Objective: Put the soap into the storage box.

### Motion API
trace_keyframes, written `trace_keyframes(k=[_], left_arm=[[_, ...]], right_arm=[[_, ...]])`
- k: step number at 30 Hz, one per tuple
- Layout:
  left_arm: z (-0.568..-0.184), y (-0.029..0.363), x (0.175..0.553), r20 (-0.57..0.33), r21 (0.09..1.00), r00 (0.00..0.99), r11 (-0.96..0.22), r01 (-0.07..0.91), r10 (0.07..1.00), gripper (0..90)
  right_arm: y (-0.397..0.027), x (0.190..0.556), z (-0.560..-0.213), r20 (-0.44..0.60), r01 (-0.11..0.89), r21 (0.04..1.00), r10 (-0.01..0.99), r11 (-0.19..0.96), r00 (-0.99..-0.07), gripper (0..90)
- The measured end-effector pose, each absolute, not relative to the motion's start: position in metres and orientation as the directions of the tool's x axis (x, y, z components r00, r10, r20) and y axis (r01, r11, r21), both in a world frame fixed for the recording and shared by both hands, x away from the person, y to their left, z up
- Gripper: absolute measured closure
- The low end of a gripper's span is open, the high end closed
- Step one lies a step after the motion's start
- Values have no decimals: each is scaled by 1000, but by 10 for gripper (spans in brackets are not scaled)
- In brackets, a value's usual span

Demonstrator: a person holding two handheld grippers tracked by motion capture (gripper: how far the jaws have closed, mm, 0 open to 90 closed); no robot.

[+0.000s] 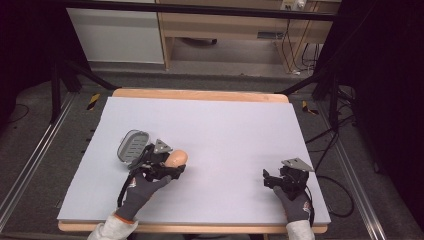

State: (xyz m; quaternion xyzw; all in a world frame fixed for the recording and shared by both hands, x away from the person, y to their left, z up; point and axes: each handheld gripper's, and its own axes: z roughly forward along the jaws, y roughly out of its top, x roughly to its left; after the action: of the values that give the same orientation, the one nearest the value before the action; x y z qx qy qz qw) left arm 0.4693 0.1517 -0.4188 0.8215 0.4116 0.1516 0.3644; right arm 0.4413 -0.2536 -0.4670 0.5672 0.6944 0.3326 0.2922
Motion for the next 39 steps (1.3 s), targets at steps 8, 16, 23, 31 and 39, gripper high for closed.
trace_keyframes(k=[8,16,23,31,39], left_arm=[[-408,172,470,-61,741,591,-360,566,804,311],[-400,188,472,-69,757,569,-329,565,819,312],[-392,202,475,-78,771,544,-296,564,835,313],[-386,217,480,-72,779,515,-275,564,854,314],[-387,235,489,-75,776,473,-247,581,878,315]], right_arm=[[-253,442,-467,-31,590,795,981,141,-192,52],[-252,442,-467,-33,591,794,980,145,-197,52],[-252,442,-467,-37,589,794,979,150,-200,52],[-251,443,-467,-33,590,794,979,149,-202,52],[-250,444,-468,-35,592,792,979,150,-202,52]])
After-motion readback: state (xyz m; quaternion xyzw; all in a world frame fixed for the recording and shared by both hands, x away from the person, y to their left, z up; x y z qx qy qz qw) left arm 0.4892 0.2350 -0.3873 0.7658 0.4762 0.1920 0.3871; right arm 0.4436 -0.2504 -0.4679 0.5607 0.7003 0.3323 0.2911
